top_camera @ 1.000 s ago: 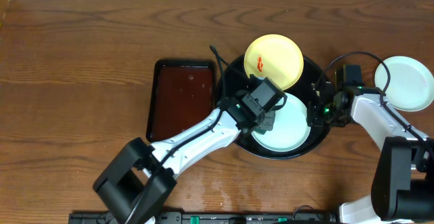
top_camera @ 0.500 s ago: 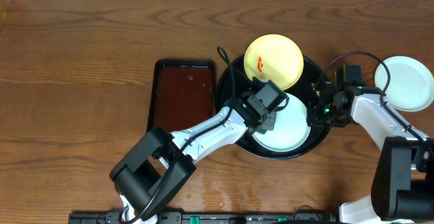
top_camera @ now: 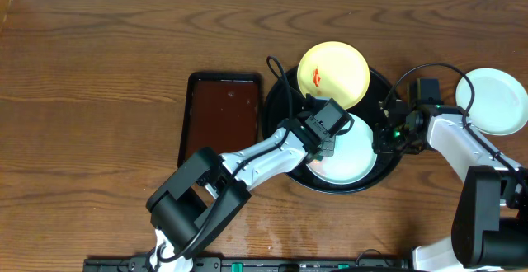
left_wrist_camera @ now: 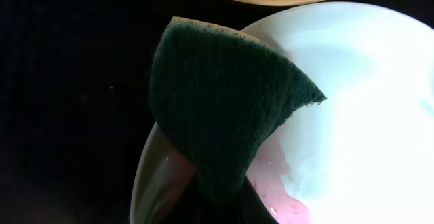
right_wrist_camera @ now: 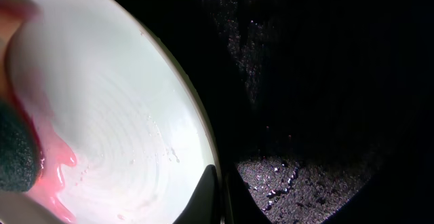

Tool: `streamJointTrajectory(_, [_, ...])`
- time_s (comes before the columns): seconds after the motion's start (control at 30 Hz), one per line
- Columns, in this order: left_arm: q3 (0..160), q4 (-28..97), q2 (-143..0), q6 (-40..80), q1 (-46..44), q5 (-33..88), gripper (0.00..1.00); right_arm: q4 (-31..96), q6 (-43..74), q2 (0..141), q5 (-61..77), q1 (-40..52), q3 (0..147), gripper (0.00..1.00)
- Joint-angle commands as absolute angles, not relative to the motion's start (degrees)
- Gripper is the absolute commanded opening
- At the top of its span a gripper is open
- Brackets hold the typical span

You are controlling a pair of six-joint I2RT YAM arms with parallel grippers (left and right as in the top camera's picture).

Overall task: Clean dirty plates on tray and stack at the side
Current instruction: 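Scrub the red smear on the pale blue plate with the sponge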

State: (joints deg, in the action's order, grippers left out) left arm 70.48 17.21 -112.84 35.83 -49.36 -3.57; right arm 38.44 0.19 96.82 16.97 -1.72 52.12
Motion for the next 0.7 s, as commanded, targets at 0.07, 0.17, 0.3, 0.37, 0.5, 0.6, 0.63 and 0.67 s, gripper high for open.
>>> streamJointTrajectory(0.07, [69.9, 18.2, -116.1, 36.3, -49.1, 5.3, 0.08, 38.6, -0.5, 96.7, 17.0, -1.8, 53.1, 0.01])
streamJointTrajectory(0.17, [69.9, 18.2, -116.1, 36.3, -49.1, 9.8, 0.07, 38.6, -0.5, 96.7, 17.0, -1.8, 53.1, 0.01])
streamJointTrajectory(0.3, [69.9, 17.8, -116.1, 36.3, -49.1, 15.0, 0.08, 38.6, -0.5, 96.7, 17.0, -1.8, 53.1, 0.01])
streamJointTrajectory(0.37, [69.9, 17.1, -116.1, 36.3, -49.1, 17.7, 0.08, 38.6, -0.5, 96.7, 17.0, -1.8, 53.1, 0.01])
streamJointTrajectory(0.5, [69.9, 13.2, -116.1, 36.3, -49.1, 24.1, 0.08, 38.6, -0.5, 96.7, 17.0, -1.8, 53.1, 0.01])
streamJointTrajectory(0.6, [69.9, 8.9, -116.1, 36.1, -49.1, 29.5, 0.08, 38.6, -0.5, 96.7, 17.0, -1.8, 53.1, 0.01])
streamJointTrajectory(0.63, [70.2, 7.5, -116.0, 36.1, -48.9, 31.3, 0.08, 38.6, -0.5, 96.7, 17.0, -1.8, 53.1, 0.01])
streamJointTrajectory(0.67, [70.7, 6.7, -115.9, 35.9, -48.6, 32.5, 0.08, 38.6, -0.5, 96.7, 17.0, -1.8, 53.1, 0.01])
